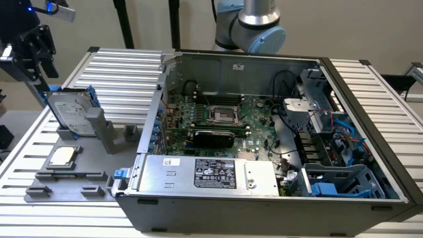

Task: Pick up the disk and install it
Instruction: 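Pick up the disk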

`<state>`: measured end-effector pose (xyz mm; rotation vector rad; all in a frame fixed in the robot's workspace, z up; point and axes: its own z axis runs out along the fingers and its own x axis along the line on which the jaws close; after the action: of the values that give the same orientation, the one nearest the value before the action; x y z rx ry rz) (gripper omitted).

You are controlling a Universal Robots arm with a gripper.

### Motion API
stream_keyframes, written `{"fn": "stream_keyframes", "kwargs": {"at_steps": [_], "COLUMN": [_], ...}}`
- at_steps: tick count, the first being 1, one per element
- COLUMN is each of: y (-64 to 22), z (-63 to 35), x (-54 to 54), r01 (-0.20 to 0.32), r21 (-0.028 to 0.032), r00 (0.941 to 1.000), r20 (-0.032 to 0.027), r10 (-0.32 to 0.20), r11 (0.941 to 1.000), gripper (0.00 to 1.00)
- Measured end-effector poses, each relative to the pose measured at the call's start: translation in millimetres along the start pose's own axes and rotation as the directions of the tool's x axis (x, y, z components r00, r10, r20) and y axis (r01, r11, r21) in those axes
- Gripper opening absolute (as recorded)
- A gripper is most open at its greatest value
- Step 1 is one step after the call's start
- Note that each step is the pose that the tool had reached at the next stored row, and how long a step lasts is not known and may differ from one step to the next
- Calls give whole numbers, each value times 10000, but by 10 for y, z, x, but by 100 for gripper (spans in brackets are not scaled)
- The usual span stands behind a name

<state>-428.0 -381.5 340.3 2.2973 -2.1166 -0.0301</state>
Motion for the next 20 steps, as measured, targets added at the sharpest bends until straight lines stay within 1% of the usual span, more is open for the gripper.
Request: {"fn": "stream_keyframes", "kwargs": {"at_steps": [5,13,20], "y": [-2,-6,-10], "z": [90,236,363], "x": [2,3,4], "r01": [-1,-31,-194], "r21": [-1,5,5], "r00": [10000,10000,9998], "r20": [11,61,71], "r10": [1,31,194], "r11": [10000,10000,9998], "gripper": [54,54,54]}}
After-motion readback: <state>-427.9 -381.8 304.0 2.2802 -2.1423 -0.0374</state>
